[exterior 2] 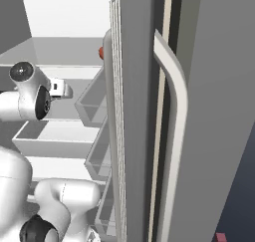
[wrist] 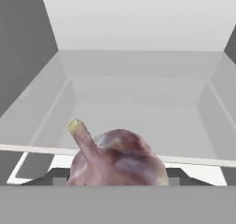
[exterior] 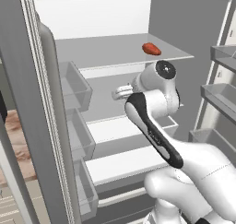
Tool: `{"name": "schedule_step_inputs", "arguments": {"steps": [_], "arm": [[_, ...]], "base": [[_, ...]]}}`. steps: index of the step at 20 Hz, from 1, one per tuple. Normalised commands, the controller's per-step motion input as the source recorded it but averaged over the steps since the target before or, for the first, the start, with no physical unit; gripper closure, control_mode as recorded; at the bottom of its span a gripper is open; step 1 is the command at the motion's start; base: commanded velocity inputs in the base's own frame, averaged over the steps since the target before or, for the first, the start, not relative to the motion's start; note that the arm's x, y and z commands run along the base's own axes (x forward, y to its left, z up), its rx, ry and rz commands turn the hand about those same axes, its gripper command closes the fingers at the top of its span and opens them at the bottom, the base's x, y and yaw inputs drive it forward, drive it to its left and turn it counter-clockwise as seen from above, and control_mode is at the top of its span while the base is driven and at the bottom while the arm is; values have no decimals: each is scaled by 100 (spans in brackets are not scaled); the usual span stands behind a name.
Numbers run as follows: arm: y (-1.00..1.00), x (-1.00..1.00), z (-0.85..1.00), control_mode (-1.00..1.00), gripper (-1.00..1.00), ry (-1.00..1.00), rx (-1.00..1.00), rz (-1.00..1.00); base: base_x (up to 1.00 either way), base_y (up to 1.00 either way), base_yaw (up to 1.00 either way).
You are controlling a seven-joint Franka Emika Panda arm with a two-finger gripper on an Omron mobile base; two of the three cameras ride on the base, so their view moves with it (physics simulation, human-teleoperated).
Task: Retrieve the bottle and the shaker from the cabinet and place them next to the mixing bowl on the counter. Then add garlic from the fridge to the mixing bowl.
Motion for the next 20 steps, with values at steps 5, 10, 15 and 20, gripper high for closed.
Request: {"name": "schedule_step_inputs", "arguments": {"steps": [5, 10, 15, 20], "arm": [[-22, -99, 35, -100, 100, 17, -3, -17], [-28, -94, 4, -100, 100, 3, 0, -20], [-13, -73, 8, -100, 100, 0, 0, -2], [0, -4, 0, -100, 100, 0, 0, 0]], "base": [[0, 0, 0], [0, 0, 0], [0, 0, 0], [0, 0, 0]]}}
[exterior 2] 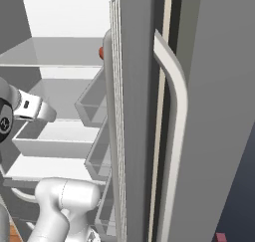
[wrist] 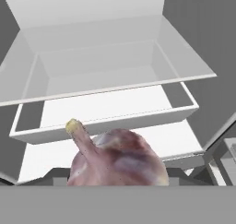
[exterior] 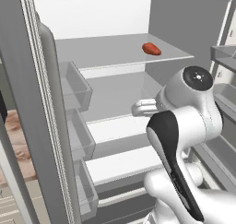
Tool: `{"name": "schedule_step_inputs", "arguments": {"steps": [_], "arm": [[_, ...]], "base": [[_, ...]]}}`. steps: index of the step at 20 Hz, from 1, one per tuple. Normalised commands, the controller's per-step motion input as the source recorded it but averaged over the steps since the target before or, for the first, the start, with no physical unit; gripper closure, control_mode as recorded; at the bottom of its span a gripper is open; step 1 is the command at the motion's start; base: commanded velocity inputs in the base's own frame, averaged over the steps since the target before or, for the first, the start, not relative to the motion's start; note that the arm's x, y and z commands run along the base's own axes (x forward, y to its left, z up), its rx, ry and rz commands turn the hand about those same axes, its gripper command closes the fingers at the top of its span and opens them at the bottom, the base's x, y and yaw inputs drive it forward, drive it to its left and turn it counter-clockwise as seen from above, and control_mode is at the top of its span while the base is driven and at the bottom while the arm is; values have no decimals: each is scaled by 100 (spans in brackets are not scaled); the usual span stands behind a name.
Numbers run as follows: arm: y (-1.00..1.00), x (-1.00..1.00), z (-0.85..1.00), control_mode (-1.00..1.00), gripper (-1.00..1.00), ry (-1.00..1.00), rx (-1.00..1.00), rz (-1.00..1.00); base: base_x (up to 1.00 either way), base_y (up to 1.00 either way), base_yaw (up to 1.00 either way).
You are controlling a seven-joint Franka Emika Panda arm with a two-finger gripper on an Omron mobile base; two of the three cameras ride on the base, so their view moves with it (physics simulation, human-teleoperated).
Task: Retrieve the bottle and the shaker from the cabinet and place them next to the mixing bowl on the counter. Then add garlic from the fridge to the mixing bowl.
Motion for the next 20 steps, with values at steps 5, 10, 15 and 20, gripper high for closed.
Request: {"name": "schedule_step_inputs", "arguments": {"steps": [5, 10, 15, 20], "arm": [[0, 0, 0, -100, 100, 0, 0, 0], [0, 0, 0, 100, 100, 0, 0, 0], [0, 0, 0, 100, 100, 0, 0, 0], [0, 0, 0, 100, 100, 0, 0, 0]], "base": [[0, 0, 0], [-3, 0, 0], [-85, 0, 0], [-100, 0, 1]]}}
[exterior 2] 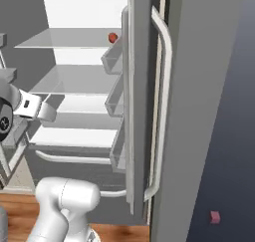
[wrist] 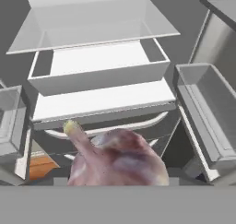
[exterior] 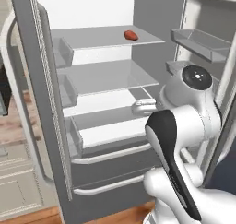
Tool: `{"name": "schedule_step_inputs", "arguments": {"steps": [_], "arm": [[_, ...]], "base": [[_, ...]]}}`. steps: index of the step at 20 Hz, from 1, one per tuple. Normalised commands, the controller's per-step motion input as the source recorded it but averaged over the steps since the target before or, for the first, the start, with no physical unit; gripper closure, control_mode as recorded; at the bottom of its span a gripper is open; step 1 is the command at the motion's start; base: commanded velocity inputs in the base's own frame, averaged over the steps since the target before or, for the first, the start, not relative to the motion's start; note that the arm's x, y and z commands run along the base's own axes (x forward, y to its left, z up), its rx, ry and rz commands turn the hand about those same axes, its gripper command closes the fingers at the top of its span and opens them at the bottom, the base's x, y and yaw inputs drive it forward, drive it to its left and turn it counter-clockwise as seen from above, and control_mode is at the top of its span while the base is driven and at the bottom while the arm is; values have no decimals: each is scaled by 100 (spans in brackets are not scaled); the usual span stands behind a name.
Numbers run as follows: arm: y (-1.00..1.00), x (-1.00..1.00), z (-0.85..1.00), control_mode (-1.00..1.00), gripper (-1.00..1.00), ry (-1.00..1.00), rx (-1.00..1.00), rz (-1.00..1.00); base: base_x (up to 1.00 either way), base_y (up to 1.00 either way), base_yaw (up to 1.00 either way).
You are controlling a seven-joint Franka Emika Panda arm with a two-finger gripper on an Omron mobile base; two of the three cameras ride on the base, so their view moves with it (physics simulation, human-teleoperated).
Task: Retrieve the bottle and the shaker from the cabinet and place them next to the mixing bowl on the counter. Then add garlic from the fridge to the mixing bowl.
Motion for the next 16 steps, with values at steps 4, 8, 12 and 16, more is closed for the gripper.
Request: {"name": "schedule_step_inputs", "arguments": {"steps": [4, 8, 12, 16], "arm": [[0, 0, 0, 100, 100, 0, 0, 0], [0, 0, 0, 100, 100, 0, 0, 0], [0, 0, 0, 100, 100, 0, 0, 0], [0, 0, 0, 100, 100, 0, 0, 0]], "base": [[-100, 0, 10], [-100, 9, 17], [-96, 9, 39], [-55, 40, 78]]}}
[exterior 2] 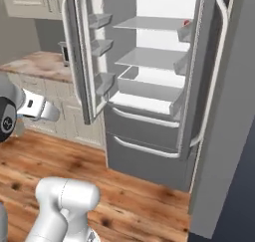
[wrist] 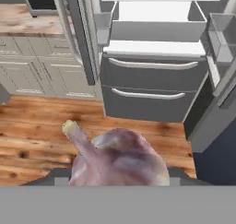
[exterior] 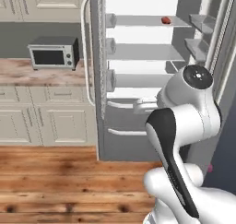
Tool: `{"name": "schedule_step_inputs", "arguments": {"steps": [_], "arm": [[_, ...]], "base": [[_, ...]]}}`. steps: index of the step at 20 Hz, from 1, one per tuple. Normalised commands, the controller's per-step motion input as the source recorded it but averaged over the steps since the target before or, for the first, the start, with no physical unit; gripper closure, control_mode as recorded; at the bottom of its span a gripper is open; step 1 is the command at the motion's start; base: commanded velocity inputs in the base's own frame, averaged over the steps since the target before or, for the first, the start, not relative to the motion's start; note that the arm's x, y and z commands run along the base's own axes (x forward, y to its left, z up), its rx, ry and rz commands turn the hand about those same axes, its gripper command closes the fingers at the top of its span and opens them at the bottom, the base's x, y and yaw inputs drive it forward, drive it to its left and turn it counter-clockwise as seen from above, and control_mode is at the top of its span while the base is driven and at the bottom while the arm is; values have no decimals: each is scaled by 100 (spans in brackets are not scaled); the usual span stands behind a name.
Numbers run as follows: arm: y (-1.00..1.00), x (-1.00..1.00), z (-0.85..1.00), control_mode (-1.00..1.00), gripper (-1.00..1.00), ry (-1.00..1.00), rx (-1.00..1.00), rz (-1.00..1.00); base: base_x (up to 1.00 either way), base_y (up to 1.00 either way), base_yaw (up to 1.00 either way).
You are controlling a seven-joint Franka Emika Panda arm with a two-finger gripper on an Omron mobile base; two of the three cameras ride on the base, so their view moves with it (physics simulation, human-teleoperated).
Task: Retrieve the bottle and the shaker from the cabinet and place them next to the mixing bowl on the counter. Then add garlic from the fridge to the mixing bowl.
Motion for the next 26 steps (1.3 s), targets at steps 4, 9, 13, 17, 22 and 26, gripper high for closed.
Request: {"name": "schedule_step_inputs", "arguments": {"steps": [4, 9, 13, 17, 22, 26], "arm": [[0, 0, 0, 100, 100, 0, 0, 0], [0, 0, 0, 100, 100, 0, 0, 0], [0, 0, 0, 100, 100, 0, 0, 0], [0, 0, 0, 100, 100, 0, 0, 0], [0, 0, 0, 100, 100, 0, 0, 0], [0, 0, 0, 100, 100, 0, 0, 0]], "base": [[-37, 31, 86], [-45, 3, 88], [-45, 2, 88], [-44, 6, 88], [-39, 24, 86], [-10, 78, 81]]}}
